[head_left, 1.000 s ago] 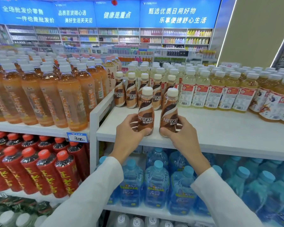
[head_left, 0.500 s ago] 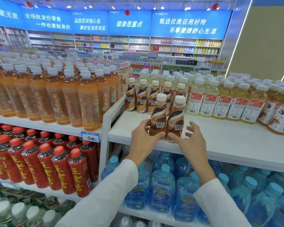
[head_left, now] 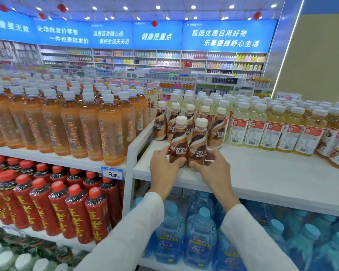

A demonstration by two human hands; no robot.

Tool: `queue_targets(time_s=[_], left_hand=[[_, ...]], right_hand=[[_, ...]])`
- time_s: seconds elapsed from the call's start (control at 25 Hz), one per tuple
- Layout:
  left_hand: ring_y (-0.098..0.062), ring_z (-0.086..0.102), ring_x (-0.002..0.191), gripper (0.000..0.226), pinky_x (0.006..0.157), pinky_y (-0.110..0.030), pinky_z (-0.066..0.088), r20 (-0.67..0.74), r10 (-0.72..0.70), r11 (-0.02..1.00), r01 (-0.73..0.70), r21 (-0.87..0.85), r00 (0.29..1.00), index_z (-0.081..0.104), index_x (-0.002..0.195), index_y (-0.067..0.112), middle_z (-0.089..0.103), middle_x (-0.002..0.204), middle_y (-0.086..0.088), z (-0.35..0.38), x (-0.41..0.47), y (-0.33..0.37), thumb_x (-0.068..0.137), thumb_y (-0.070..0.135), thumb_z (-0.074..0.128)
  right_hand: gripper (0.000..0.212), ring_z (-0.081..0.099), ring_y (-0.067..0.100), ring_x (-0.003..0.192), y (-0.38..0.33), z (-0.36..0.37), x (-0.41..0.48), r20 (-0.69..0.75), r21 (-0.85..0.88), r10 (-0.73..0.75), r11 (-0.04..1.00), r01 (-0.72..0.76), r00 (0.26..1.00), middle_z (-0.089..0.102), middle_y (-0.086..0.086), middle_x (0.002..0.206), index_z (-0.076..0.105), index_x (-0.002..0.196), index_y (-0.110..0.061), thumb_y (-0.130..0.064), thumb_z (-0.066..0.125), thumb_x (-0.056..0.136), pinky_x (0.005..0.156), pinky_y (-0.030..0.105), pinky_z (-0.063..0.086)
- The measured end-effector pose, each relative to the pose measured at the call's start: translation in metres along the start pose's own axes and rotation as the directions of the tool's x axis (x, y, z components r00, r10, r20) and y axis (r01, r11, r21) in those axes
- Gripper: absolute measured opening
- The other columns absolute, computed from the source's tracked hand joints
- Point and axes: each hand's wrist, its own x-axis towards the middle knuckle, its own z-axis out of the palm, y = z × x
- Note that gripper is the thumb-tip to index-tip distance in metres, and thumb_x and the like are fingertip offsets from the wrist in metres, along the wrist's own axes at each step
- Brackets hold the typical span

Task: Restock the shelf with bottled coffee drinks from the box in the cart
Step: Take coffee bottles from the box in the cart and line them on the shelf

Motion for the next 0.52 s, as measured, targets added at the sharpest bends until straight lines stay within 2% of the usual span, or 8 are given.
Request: queue_targets(time_s=[0.12,0.24,0.36,0.52], left_hand=[[-0.019,0.063,0.116,0.045,0.104,-0.038,0.05,-0.003,-0.059,0.998,0.059,0.0,0.998,0.068,0.128,0.018,0.07,0.121,0.0,-0.008,0.026,-0.002,0.085,0.025,0.081],[-0.029,0.057,0.128,0.053,0.111,-0.045,0.046,-0.077,-0.136,0.989,0.14,0.052,0.988,0.055,0.134,0.01,0.064,0.133,-0.01,-0.007,0.05,-0.002,0.087,0.016,0.079],[-0.033,0.054,0.131,0.056,0.11,-0.045,0.044,-0.136,-0.187,0.978,0.198,0.066,0.973,0.046,0.136,0.007,0.058,0.139,-0.015,-0.002,0.068,-0.005,0.09,0.014,0.076],[-0.035,0.056,0.127,0.047,0.106,-0.046,0.046,-0.202,-0.214,0.968,0.235,0.087,0.956,0.053,0.133,0.009,0.062,0.135,-0.016,0.005,0.084,-0.011,0.091,0.015,0.074]], right_hand=[[0.052,0.062,0.008,0.089,-0.01,0.028,0.024,0.06,-0.028,-0.004,1.0,0.006,0.998,0.064,-0.011,0.1,0.056,0.107,-0.025,-0.028,0.092,0.07,0.065,0.01,0.038],[0.052,0.061,0.014,0.096,-0.016,0.056,0.042,0.083,-0.039,-0.006,0.999,0.01,0.996,0.065,-0.007,0.104,0.054,0.109,-0.022,-0.029,0.091,0.072,0.072,0.021,0.044],[0.056,0.06,0.016,0.1,-0.017,0.076,0.057,0.086,-0.067,-0.009,0.998,0.015,0.996,0.064,-0.005,0.11,0.052,0.114,-0.02,-0.029,0.089,0.073,0.084,0.032,0.048],[0.052,0.062,0.021,0.103,-0.017,0.094,0.071,0.095,-0.064,0.013,0.998,-0.007,0.995,0.061,-0.001,0.109,0.049,0.11,-0.02,-0.029,0.087,0.076,0.082,0.032,0.048]])
